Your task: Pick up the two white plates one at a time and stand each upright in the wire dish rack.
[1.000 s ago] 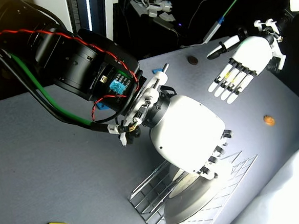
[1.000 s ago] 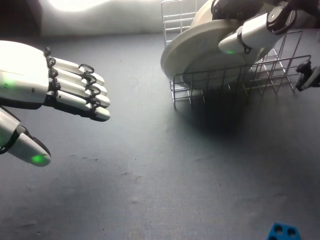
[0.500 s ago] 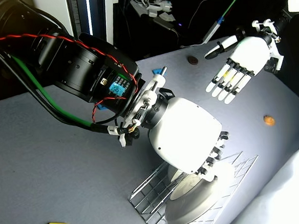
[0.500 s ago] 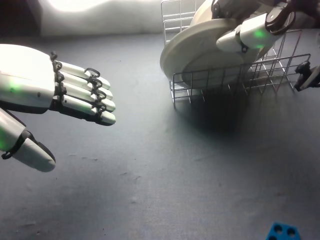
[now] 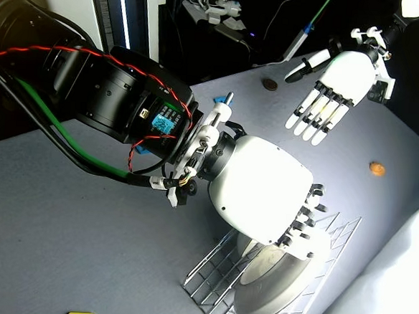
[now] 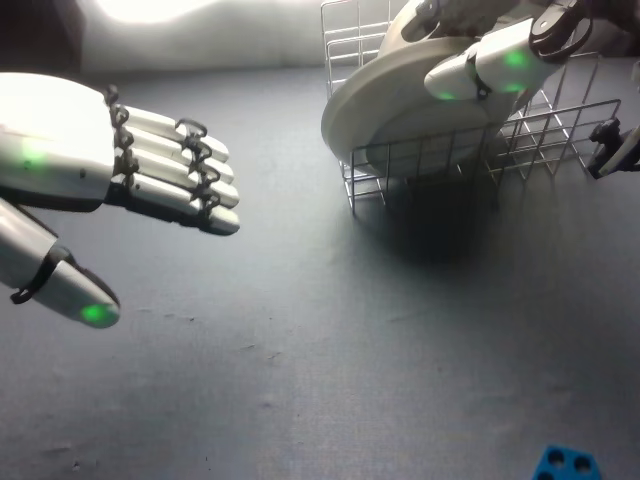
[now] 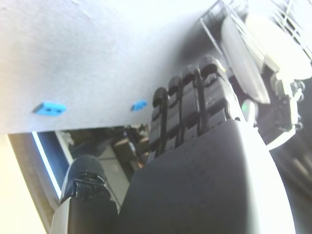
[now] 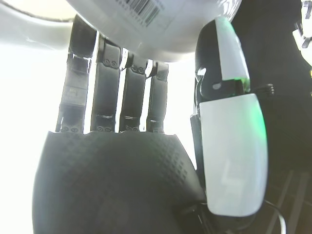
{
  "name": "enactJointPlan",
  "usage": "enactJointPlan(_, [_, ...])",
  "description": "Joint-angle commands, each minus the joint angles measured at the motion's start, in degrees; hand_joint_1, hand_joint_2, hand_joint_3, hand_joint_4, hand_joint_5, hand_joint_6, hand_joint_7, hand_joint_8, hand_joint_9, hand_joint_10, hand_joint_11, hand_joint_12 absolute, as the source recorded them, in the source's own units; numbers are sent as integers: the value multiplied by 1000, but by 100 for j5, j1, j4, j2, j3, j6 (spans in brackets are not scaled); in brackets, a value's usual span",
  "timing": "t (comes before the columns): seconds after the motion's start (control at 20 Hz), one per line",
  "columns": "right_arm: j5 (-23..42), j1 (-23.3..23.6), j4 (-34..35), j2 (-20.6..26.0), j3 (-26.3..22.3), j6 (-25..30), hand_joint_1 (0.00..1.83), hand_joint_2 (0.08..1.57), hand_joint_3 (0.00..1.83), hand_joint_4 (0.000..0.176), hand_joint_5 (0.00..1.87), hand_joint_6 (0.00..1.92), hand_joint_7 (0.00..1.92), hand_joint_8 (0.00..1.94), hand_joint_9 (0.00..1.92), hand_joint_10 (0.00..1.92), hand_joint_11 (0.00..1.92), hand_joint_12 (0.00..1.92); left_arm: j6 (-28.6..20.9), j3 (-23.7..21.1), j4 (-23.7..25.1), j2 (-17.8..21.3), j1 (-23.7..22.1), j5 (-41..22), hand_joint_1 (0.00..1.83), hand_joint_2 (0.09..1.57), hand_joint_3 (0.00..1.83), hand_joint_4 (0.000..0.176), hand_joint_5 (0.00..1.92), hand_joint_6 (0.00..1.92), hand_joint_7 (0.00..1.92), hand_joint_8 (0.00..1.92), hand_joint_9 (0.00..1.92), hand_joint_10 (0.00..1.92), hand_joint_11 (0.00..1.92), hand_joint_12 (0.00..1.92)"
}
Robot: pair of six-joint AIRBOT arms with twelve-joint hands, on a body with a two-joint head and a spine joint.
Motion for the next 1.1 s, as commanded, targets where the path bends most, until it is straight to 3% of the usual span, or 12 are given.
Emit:
enactJointPlan(0.0, [609, 145, -99, 42, -8, 43, 980, 1044, 0, 0, 769, 11, 879, 3, 823, 4, 257, 1185, 2, -25, -454, 10, -61, -160, 0, 1141, 3, 0, 159, 3, 131, 4, 98, 5, 7, 128])
enactJointPlan(0.55, [658, 597, -108, 257, -196, 85, 886, 1051, 0, 0, 651, 2, 743, 3, 694, 4, 144, 1192, -10, 52, -448, 15, -41, -238, 0, 1148, 1, 0, 165, 0, 133, 2, 96, 1, 0, 136])
enactJointPlan(0.65, [734, 741, -579, 381, -376, 89, 869, 1060, 1, 0, 621, 0, 713, 0, 667, 0, 114, 1187, -10, 142, -449, 11, -40, -262, 0, 1149, 1, 0, 157, 3, 120, 4, 82, 4, 7, 100])
enactJointPlan(0.8, [1681, 574, -1574, 630, -834, 88, 846, 1058, 0, 0, 624, 2, 713, 1, 663, 0, 129, 1171, -19, 166, -450, 4, -40, -278, 0, 1145, 0, 0, 145, 0, 116, 2, 78, 2, 2, 103])
enactJointPlan(1.05, [2002, 395, -1524, 1093, -1485, -356, 845, 1048, 0, 0, 617, 2, 711, 1, 666, 4, 156, 1130, -46, 133, -449, 15, -41, -279, 0, 1148, 6, 0, 167, 1, 127, 0, 87, 0, 0, 134])
